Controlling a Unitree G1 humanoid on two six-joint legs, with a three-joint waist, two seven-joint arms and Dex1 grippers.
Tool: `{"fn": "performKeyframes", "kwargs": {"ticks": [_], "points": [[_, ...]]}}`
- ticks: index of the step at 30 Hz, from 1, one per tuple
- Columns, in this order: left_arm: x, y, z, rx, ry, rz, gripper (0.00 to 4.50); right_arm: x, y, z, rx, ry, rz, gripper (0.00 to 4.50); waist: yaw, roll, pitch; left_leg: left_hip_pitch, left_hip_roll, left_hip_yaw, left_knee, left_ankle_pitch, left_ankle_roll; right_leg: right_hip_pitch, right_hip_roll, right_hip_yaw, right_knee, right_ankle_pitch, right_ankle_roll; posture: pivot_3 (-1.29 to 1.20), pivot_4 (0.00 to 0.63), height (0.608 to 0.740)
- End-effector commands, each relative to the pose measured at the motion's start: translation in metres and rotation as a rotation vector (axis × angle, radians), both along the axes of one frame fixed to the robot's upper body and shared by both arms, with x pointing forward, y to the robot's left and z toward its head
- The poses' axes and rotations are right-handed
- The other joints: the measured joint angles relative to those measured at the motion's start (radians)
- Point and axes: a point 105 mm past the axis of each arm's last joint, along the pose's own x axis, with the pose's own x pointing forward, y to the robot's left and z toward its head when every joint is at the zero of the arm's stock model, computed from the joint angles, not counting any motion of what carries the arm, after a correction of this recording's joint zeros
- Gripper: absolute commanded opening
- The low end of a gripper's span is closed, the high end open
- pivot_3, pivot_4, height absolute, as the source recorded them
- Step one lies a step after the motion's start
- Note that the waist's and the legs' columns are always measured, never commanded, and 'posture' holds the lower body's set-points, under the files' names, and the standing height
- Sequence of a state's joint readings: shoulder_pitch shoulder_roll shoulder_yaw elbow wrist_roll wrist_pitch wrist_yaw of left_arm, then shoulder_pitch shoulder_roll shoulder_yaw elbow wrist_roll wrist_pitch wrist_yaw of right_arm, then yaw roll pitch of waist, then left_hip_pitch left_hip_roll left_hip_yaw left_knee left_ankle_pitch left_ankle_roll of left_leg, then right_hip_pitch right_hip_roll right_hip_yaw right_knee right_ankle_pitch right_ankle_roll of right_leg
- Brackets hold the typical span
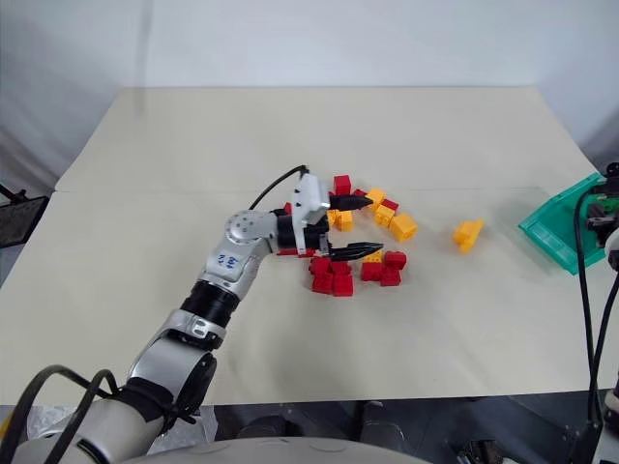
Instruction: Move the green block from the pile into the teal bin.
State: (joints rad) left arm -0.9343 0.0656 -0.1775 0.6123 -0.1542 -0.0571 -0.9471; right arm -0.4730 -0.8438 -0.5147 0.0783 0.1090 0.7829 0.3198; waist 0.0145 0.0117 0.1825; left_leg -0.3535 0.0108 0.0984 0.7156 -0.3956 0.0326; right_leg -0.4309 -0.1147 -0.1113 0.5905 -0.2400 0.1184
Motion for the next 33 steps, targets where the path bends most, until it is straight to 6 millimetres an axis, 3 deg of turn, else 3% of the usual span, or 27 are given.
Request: {"fn": "performKeyframes", "kwargs": {"ticks": [1,8,13,15,20,24,27,33], "points": [[0.002,-0.008,0.01,-0.019,-0.043,0.01,4.5,0.01,-0.015,0.005,-0.038,-0.032,-0.025,2.24,-0.002,0.0,0.0,0.0,0.0,0.0,-0.001,0.0,0.0,0.0,0.0,0.0,0.0,0.0,0.0,0.0,0.15,0.74],[0.004,-0.01,0.016,-0.031,-0.085,0.019,4.5,0.02,-0.042,0.003,-0.058,-0.034,-0.113,4.48,0.008,0.001,0.0,-0.002,0.0,-0.001,0.0,0.0,0.001,-0.001,-0.001,-0.001,-0.001,0.0,0.0,0.0,0.15,0.74],[0.003,-0.001,0.021,-0.118,0.033,0.011,4.5,0.022,-0.02,0.02,-0.116,-0.06,0.008,4.48,0.008,0.001,0.0,-0.002,0.002,-0.001,0.0,0.0,0.0,-0.001,-0.001,-0.001,-0.001,0.0,0.0,0.0,0.15,0.74],[0.002,0.012,0.022,-0.131,0.06,0.007,4.5,0.022,0.006,0.024,-0.115,-0.055,0.158,4.48,0.007,0.001,0.001,-0.002,0.002,-0.002,0.0,0.0,0.0,-0.001,-0.001,-0.002,-0.001,0.0,0.0,0.0,0.15,0.74],[-0.001,0.065,0.024,-0.135,0.055,0.071,4.5,0.004,0.084,0.016,-0.153,-0.003,0.614,4.48,0.005,0.001,0.001,-0.002,0.002,-0.003,0.0,0.0,0.0,-0.001,0.0,-0.002,-0.001,0.0,0.0,0.0,0.15,0.74],[-0.004,0.118,0.022,-0.114,0.115,0.137,4.5,-0.017,0.119,-0.006,-0.083,0.074,0.899,4.48,0.006,0.001,0.001,-0.001,0.002,-0.004,0.002,0.0,0.0,0.001,0.0,-0.002,0.0,0.0,0.0,0.0,0.15,0.74],[-0.016,0.151,0.018,-0.083,0.114,0.122,4.5,-0.031,0.131,-0.017,-0.063,0.115,1.049,4.48,0.012,0.001,0.001,0.0,0.003,-0.005,0.003,0.0,0.0,0.003,-0.001,-0.002,0.0,0.0,0.001,0.0,0.15,0.74],[-0.042,0.229,-0.018,0.062,0.204,0.238,4.5,-0.051,0.123,-0.053,-0.103,0.313,1.251,4.48,0.005,0.001,0.001,0.0,0.001,-0.004,0.002,0.0,0.0,0.003,-0.001,-0.002,-0.001,0.0,0.001,0.0,0.15,0.74]]}}
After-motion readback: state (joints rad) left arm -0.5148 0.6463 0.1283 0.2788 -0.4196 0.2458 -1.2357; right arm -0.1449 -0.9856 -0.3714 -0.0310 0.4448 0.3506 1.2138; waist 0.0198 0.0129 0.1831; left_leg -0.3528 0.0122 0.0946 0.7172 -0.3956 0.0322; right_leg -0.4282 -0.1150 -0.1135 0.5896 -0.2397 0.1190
